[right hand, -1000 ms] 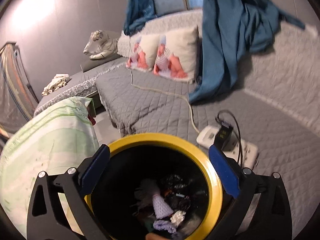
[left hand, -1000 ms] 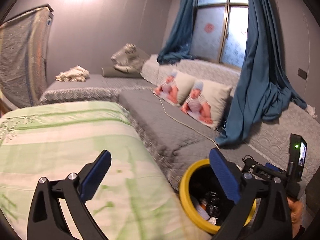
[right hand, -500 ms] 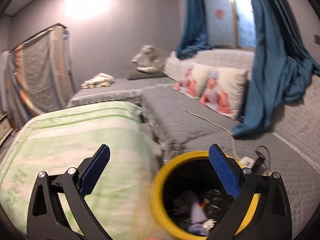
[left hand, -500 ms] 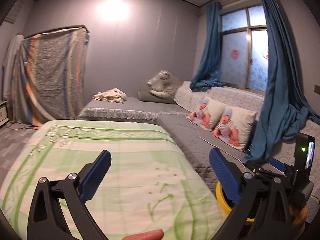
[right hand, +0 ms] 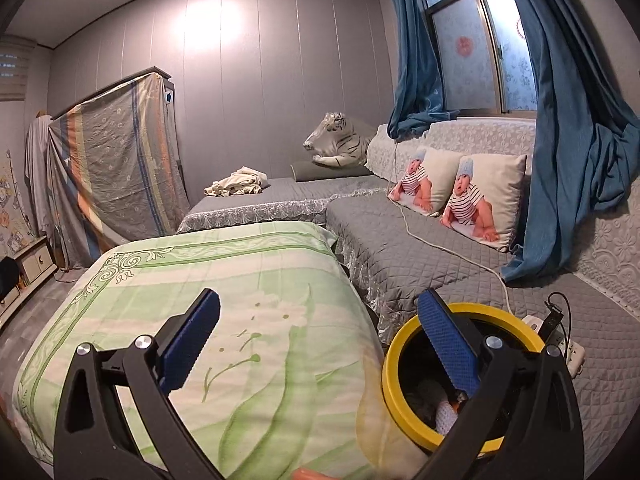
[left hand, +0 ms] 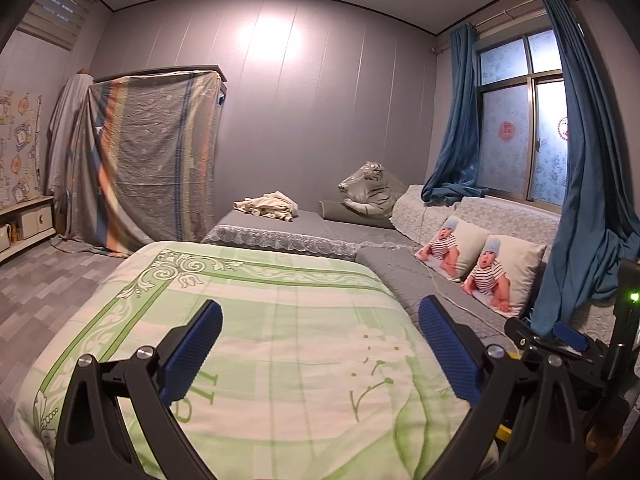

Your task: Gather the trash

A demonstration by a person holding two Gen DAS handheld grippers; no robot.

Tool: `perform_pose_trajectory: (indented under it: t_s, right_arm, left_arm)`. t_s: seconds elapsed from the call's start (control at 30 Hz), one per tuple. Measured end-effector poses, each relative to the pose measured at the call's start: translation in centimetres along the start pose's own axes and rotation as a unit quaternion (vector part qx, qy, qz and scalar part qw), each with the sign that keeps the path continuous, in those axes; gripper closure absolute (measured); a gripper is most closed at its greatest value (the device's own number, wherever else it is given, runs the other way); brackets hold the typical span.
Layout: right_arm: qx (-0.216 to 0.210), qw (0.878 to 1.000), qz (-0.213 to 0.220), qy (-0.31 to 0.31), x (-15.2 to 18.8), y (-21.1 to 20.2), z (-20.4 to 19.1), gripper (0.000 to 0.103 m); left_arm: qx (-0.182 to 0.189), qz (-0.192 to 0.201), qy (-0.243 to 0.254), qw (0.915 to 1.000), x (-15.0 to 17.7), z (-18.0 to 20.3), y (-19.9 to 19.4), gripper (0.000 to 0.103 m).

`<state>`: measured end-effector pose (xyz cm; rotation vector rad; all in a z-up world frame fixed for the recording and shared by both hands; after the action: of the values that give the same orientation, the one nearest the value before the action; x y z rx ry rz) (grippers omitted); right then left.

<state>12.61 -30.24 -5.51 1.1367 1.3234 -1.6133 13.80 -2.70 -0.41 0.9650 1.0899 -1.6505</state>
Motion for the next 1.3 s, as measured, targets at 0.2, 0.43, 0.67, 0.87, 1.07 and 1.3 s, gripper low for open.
perform_pose_trajectory:
  t_s: [0.2,0.43,0.67,0.87,1.07,1.3]
  right_arm:
    - [-0.005,1.0,0.002,0.001,0.7,-0.3,-0.9,0.008]
    - [-0.007,1.0,-0.011,0.0,1.8,0.2,-1.0,0.008]
    - [-0.004,1.0,-0.024,0.012,2.6,1.0,-0.5,0.008]
    - [-0.006,0.999,-0.031,0.012,3.1,1.4,-0.5,0.008]
    - [-0.006,0.999,-0.038,0.013,3.4,1.7,-0.6,0.008]
    - [-0.008,0.999,-0.042,0.01,3.6,1.9,-0.8,0.008]
  left_arm:
    - [-0.002,-0.01,0.004,0.9999,1.4,-0.1,-0.1,0.008]
    - [-0.003,-0.018,-0.011,0.9998,2.0,-0.5,0.1,0.008]
    - [-0.002,-0.022,-0.009,0.9997,2.2,-0.3,0.2,0.008]
    - [-0.001,-0.027,-0.012,0.9996,2.4,-0.1,0.5,0.008]
    - [0.0,-0.033,-0.012,0.9994,2.7,0.0,0.7,0.008]
    - [-0.001,-0.036,-0.013,0.9993,2.9,0.0,0.9,0.008]
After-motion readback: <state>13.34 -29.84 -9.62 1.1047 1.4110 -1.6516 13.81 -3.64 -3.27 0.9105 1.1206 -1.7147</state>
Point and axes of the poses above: each gripper's, at about its wrist camera, not at the fingertips, and y roughly the way its jaws point, z to its right, x to its underside, the point moved 10 cm from there along y, roughly the way its jaws point, and after that the axes turned 10 degrees about -y, right-handed, at the moved point
